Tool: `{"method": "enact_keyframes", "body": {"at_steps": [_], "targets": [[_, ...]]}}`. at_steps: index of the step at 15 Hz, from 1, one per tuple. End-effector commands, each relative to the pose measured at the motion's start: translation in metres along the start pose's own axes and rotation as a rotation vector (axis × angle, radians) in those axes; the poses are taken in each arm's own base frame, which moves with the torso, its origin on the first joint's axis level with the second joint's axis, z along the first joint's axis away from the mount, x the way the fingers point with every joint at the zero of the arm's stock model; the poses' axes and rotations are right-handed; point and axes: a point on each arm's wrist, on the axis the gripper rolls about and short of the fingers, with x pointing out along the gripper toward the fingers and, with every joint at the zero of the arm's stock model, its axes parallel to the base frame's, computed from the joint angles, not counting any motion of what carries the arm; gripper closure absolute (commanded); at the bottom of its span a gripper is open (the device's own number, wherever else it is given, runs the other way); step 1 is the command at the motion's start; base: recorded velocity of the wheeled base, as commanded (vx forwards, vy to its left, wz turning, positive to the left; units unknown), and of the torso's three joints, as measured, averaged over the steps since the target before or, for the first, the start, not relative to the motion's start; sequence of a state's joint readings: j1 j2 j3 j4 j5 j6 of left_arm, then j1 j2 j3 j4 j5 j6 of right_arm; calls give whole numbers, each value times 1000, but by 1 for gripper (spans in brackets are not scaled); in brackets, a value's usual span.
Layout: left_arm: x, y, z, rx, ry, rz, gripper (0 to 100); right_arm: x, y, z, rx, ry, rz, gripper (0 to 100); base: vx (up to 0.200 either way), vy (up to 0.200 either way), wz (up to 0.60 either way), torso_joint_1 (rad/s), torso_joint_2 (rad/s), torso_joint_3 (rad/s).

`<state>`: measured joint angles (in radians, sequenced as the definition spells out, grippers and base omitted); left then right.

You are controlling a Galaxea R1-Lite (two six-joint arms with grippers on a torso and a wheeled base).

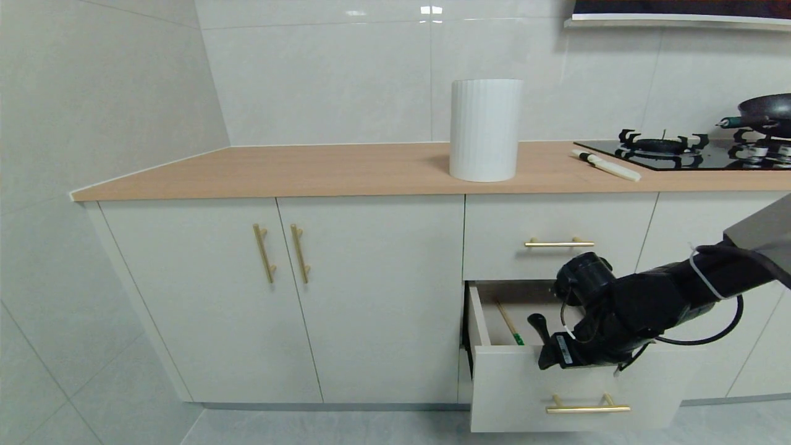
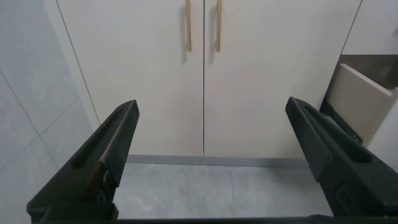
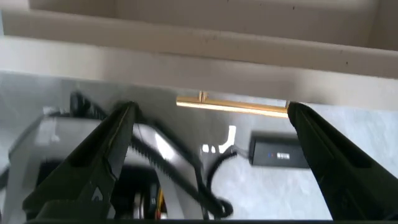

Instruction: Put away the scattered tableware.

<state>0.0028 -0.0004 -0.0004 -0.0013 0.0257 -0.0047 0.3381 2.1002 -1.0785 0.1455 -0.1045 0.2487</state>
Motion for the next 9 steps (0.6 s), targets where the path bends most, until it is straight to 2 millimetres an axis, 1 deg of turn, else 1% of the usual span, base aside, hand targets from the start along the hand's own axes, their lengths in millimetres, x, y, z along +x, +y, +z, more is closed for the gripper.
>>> {"method": "enact_keyframes", "body": {"at_steps": [1,2,5,7,9], "targets": [[0,0,0,-1,1,1,0,29,1,16,13,10,-10,0,0,0,0,0,0,0],[0,0,0,0,1,1,0,37,2,23,19,-2,-11,0,0,0,0,0,0,0],[0,0,0,-1,1,1,0,46,-3,40,45,-36,-12,0,0,0,0,0,0,0],[0,0,0,-1,1,1,0,54,-11,47,70,-66,-33,0,0,0,0,0,0,0],[0,0,0,0,1,1,0,66,-22,54,105,-147,-41,0,0,0,0,0,0,0]]}}
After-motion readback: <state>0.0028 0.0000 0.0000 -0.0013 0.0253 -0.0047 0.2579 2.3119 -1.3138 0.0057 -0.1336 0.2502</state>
